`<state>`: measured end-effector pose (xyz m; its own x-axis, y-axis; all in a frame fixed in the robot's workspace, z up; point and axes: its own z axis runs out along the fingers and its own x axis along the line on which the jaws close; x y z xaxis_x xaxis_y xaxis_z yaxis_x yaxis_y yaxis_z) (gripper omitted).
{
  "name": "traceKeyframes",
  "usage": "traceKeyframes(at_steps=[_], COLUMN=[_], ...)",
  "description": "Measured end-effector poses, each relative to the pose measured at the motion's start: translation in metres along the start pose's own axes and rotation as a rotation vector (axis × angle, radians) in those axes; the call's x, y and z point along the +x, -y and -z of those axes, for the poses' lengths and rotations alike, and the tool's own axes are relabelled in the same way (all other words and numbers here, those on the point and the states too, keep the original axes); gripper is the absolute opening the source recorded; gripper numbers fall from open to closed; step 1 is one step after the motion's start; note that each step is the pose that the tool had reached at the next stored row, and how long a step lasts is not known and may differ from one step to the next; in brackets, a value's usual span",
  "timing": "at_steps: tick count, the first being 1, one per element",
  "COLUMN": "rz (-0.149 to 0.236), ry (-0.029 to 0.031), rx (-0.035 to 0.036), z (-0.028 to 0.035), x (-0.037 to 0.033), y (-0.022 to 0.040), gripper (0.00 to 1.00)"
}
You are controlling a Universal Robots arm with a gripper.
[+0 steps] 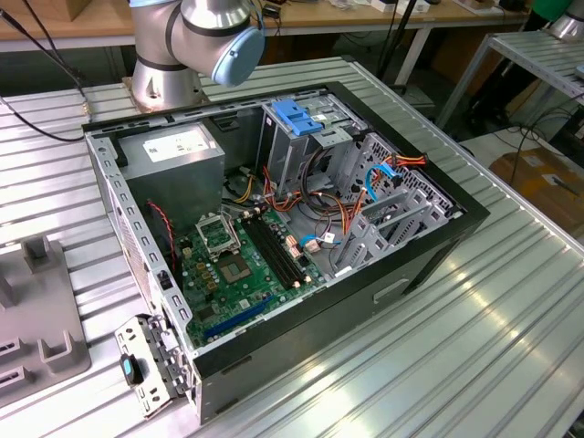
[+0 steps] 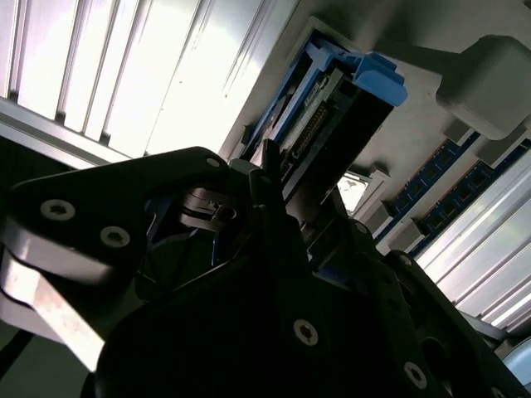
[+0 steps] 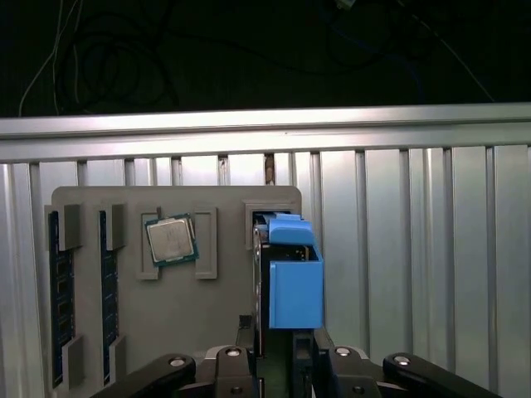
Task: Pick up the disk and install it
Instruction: 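Pick up the disk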
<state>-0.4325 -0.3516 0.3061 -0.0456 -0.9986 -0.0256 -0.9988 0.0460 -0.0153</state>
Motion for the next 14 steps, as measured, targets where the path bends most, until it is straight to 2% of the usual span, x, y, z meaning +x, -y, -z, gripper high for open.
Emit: traceKeyframes(at_steps=[7,11,14], rz=[0.000,0.000,0.000], ry=[0.0001,0.0001,0.0000], rx=[0.0002,0.0002,0.0000], z=[0.0000,0.0039,0.0040], x=[0.0000,-0.0001,-0.0001], y=[0.0000,0.0000,0.0001], gripper=[0.35,0.35,0.35])
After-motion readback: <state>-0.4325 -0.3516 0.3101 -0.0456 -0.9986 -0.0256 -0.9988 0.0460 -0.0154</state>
